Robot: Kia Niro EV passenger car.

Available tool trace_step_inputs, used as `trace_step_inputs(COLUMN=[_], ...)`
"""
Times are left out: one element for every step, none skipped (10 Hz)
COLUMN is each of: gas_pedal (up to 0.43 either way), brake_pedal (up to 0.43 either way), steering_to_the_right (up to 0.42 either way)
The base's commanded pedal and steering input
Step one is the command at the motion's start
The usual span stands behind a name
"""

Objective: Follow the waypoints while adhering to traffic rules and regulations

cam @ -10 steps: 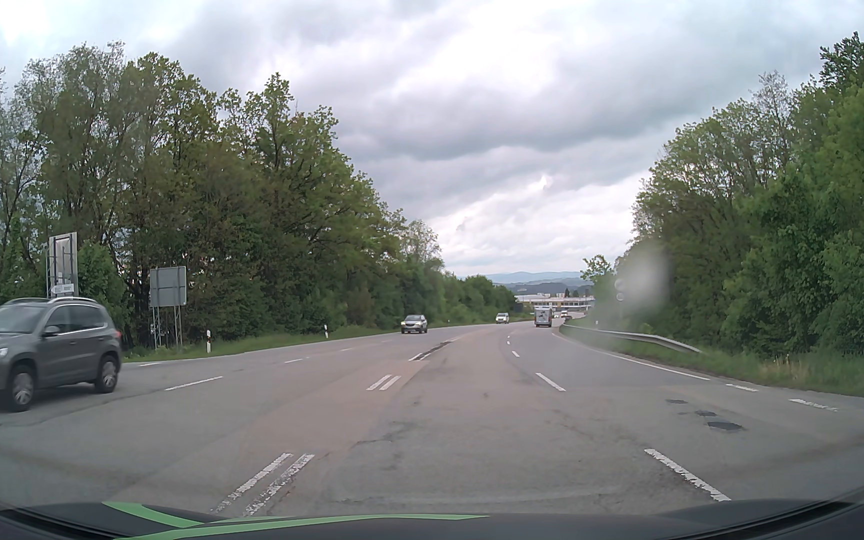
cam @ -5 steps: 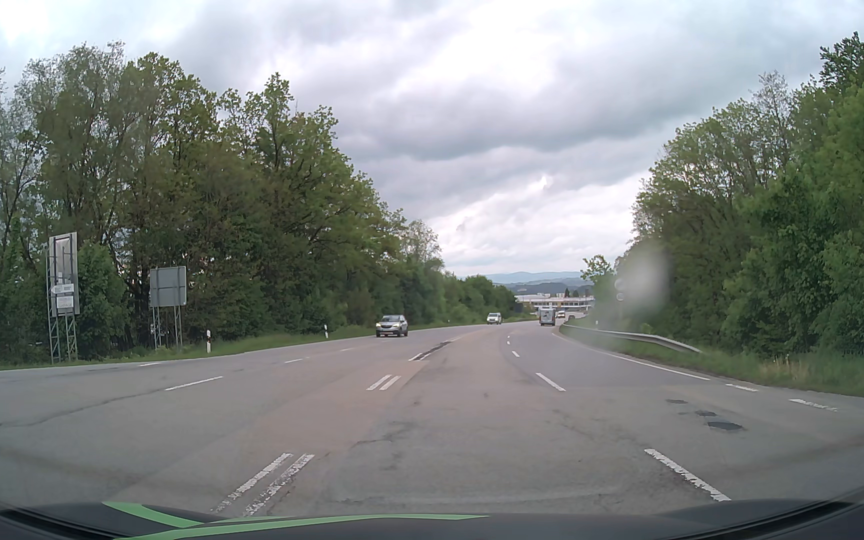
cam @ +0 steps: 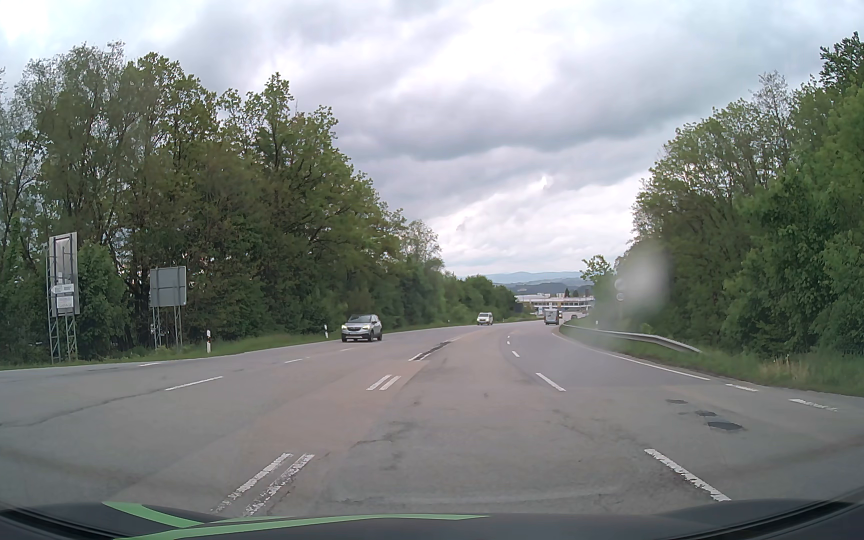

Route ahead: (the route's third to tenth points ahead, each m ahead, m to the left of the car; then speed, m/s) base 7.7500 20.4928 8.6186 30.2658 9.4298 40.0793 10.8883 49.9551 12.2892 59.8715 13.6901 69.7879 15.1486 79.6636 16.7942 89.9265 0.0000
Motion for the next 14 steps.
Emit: trace_step_inputs(gas_pedal=[0.000,0.000,0.000,0.000,0.000,0.000,0.000,0.000,0.000,0.000,0.000,0.000,0.000,0.000], brake_pedal=[0.262,0.268,0.262,0.262,0.262,0.268,0.268,0.262,0.262,0.262,0.262,0.262,0.262,0.268], steering_to_the_right=[0.004,0.004,0.004,0.004,0.004,0.004,0.004,0.003,0.004,0.004,0.004,0.004,0.004,0.004])
